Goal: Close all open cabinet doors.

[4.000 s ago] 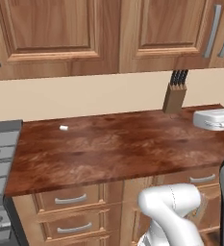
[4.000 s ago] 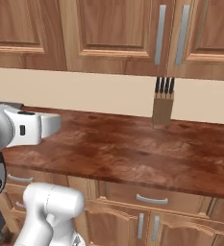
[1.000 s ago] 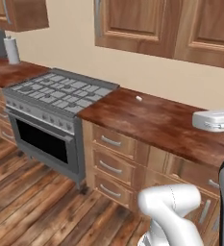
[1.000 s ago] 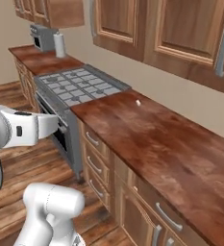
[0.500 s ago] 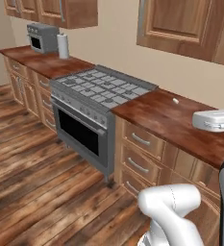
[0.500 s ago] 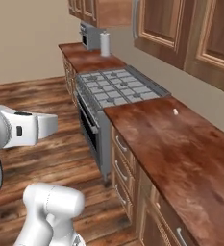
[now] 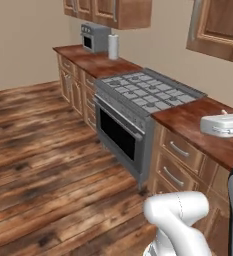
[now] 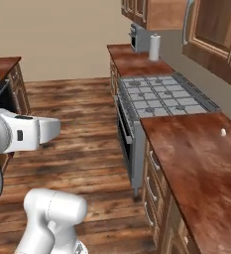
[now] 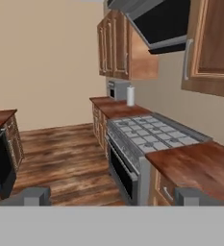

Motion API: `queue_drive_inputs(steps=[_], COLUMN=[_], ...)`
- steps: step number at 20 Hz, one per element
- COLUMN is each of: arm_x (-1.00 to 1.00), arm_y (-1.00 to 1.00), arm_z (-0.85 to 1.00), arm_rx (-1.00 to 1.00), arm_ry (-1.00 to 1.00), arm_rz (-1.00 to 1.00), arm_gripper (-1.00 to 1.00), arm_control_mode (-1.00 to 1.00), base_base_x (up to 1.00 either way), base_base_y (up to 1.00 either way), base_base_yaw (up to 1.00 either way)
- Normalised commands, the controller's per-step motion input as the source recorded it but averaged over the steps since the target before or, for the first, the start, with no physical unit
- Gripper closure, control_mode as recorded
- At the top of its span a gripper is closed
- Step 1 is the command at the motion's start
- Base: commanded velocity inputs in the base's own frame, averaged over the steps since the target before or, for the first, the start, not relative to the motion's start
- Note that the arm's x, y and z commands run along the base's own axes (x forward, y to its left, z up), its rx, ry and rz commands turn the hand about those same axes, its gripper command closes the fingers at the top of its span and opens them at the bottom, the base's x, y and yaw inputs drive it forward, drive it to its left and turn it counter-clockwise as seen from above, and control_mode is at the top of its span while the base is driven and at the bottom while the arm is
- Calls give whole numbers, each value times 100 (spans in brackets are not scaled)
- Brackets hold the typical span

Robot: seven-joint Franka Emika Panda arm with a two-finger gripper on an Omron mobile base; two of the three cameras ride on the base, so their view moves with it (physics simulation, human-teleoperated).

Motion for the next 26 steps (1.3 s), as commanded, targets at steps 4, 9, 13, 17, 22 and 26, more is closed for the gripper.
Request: queue_drive_inputs(steps=[4,9,13,17,22,26], arm_x=[0,0,0,0,0,0], arm_y=[0,0,0,0,0,0], arm_z=[0,0,0,0,0,0], arm_rx=[0,0,0,0,0,0], arm_ry=[0,0,0,0,0,0], arm_rz=[0,0,0,0,0,0], arm_gripper=[-100,-100,-100,-100,-100,-100], arm_control_mode=[100,100,100,100,100,100], base_base_x=[38,27,9,0,-3,-32], base_base_y=[0,0,0,0,0,0], base_base_yaw=[44,47,48,48,47,47])
